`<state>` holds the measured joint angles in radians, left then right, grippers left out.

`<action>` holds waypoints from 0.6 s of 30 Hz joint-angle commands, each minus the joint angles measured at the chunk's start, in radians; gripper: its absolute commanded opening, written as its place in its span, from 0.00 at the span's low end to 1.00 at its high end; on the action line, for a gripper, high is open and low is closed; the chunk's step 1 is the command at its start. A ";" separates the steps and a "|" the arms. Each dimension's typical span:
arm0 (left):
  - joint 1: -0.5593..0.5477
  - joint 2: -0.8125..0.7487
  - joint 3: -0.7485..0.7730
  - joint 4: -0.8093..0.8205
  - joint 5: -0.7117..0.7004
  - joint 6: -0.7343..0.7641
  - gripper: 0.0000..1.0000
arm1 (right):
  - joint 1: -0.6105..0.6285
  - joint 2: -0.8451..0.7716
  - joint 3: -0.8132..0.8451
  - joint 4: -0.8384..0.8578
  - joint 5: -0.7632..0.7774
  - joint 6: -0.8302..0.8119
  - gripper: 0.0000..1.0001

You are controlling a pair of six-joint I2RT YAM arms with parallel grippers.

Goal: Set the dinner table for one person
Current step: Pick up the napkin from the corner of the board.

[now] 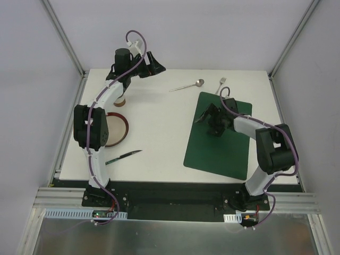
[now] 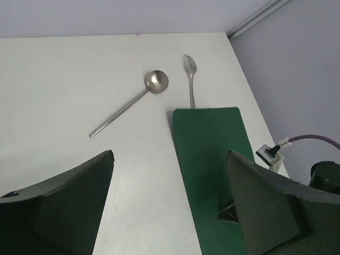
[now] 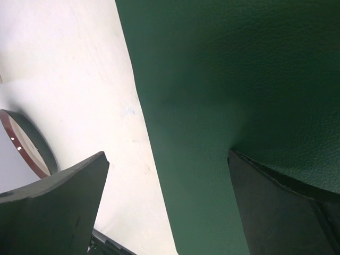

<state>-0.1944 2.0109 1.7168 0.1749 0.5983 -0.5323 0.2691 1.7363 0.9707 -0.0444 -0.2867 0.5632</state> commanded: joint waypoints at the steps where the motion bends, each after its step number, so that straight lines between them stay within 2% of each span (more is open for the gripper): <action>1: 0.003 0.011 0.027 0.046 0.060 -0.040 0.85 | 0.030 -0.092 -0.111 -0.088 0.027 0.044 0.98; 5: -0.020 0.034 0.038 0.048 0.087 -0.029 0.85 | 0.042 -0.182 -0.234 -0.058 0.027 0.076 0.98; 8: -0.042 0.089 0.101 -0.003 0.142 -0.009 0.84 | 0.042 -0.243 -0.236 -0.069 0.041 0.057 0.98; 13: -0.077 0.195 0.194 -0.052 0.265 -0.014 0.82 | 0.036 -0.313 -0.078 -0.193 0.092 -0.038 0.98; 18: -0.105 0.311 0.256 -0.058 0.363 -0.043 0.80 | -0.010 -0.383 0.019 -0.248 0.080 -0.077 0.97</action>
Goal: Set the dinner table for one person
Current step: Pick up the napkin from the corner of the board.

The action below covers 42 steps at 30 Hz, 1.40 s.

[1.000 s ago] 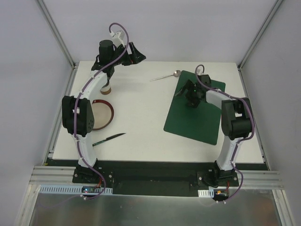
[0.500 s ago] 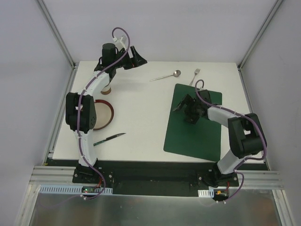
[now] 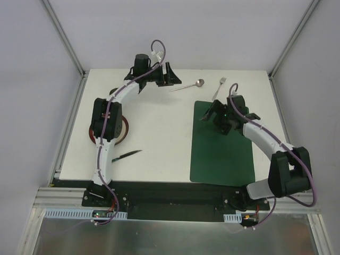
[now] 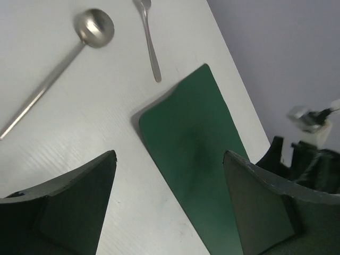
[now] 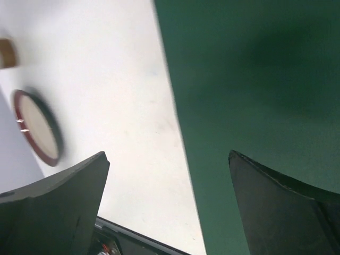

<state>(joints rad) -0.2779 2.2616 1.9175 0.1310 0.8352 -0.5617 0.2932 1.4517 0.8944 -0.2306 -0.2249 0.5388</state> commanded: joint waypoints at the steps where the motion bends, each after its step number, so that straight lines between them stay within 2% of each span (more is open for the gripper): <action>1: -0.026 0.073 0.058 -0.016 0.134 -0.017 0.79 | -0.040 -0.129 0.106 -0.071 0.025 -0.059 0.97; 13: -0.119 0.180 0.043 -0.030 0.150 0.002 0.77 | -0.112 -0.301 0.121 -0.134 0.055 -0.077 0.96; 26: -0.170 0.338 0.199 -0.028 0.117 -0.029 0.76 | -0.127 -0.369 0.109 -0.156 0.042 -0.080 0.96; 42: -0.188 0.429 0.311 0.005 0.042 -0.086 0.76 | -0.163 -0.433 0.115 -0.204 0.029 -0.092 0.96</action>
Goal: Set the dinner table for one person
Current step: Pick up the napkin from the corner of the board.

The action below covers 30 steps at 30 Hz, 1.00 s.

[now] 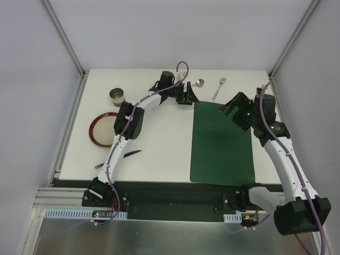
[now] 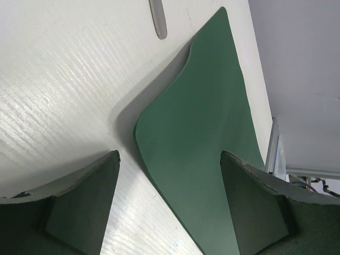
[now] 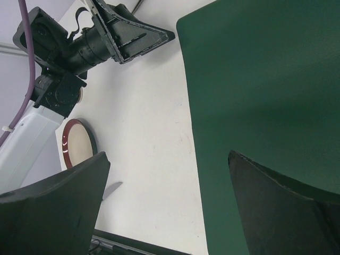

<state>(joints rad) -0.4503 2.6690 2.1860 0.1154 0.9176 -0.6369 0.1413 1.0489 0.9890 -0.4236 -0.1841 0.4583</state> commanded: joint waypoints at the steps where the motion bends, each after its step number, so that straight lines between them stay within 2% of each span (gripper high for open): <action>1: -0.019 0.025 0.046 0.023 -0.045 -0.012 0.76 | -0.008 -0.030 0.017 -0.010 -0.012 -0.010 0.96; 14: -0.062 0.071 0.080 0.073 -0.071 -0.089 0.74 | -0.014 -0.062 -0.003 -0.014 -0.020 -0.006 0.96; 20: -0.067 0.065 0.070 0.079 -0.080 -0.096 0.45 | -0.026 -0.073 -0.015 -0.021 -0.020 -0.007 0.96; 21: -0.067 0.063 0.067 0.079 -0.082 -0.096 0.39 | -0.028 -0.076 -0.019 -0.023 -0.020 -0.007 0.96; 22: -0.067 0.062 0.063 0.079 -0.085 -0.096 0.29 | -0.031 -0.078 -0.023 -0.021 -0.021 -0.009 0.96; 26: -0.065 0.054 0.054 0.079 -0.095 -0.093 0.06 | -0.039 -0.085 -0.033 -0.024 -0.017 -0.007 0.96; 28: -0.067 0.049 0.051 0.078 -0.102 -0.093 0.01 | -0.040 -0.087 -0.039 -0.026 -0.014 -0.012 0.96; 30: -0.065 0.045 0.050 0.078 -0.102 -0.096 0.00 | -0.045 -0.089 -0.047 -0.026 -0.014 -0.010 0.96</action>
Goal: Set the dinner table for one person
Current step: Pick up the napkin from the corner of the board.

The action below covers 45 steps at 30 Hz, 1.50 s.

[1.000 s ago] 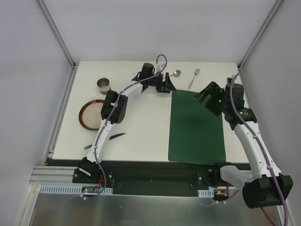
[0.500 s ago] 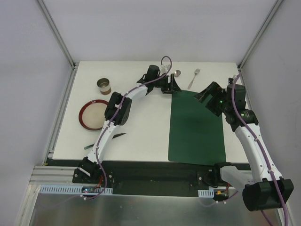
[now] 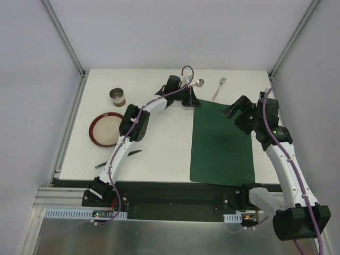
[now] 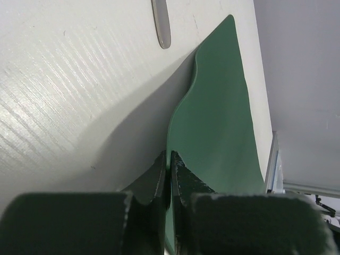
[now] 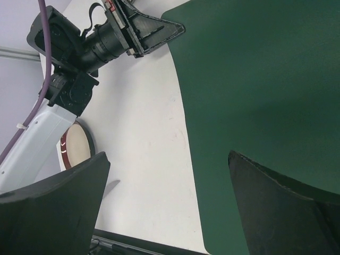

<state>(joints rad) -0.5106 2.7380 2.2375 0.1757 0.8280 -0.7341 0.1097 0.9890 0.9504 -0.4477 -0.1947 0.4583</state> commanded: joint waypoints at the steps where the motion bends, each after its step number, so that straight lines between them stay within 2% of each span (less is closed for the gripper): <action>1: -0.005 -0.032 -0.001 0.016 -0.015 0.001 0.00 | -0.012 -0.027 -0.016 0.000 0.000 -0.010 0.96; 8: -0.002 -0.135 0.002 -0.024 -0.038 0.035 0.00 | -0.013 0.003 -0.082 0.035 0.001 -0.015 0.96; 17: 0.012 -0.287 0.146 -0.145 -0.047 0.078 0.00 | -0.012 0.069 -0.163 0.138 -0.060 0.013 0.96; 32: 0.015 -0.550 0.139 -0.286 -0.075 0.162 0.00 | 0.005 0.206 -0.226 0.282 -0.075 0.002 0.96; 45: 0.044 -0.762 0.139 -0.384 -0.239 0.271 0.00 | 0.159 0.310 -0.240 0.395 -0.060 0.034 0.96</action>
<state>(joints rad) -0.4900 2.1368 2.3463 -0.2298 0.6697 -0.5182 0.2279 1.2938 0.7101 -0.1154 -0.2516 0.4808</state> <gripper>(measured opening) 0.008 0.961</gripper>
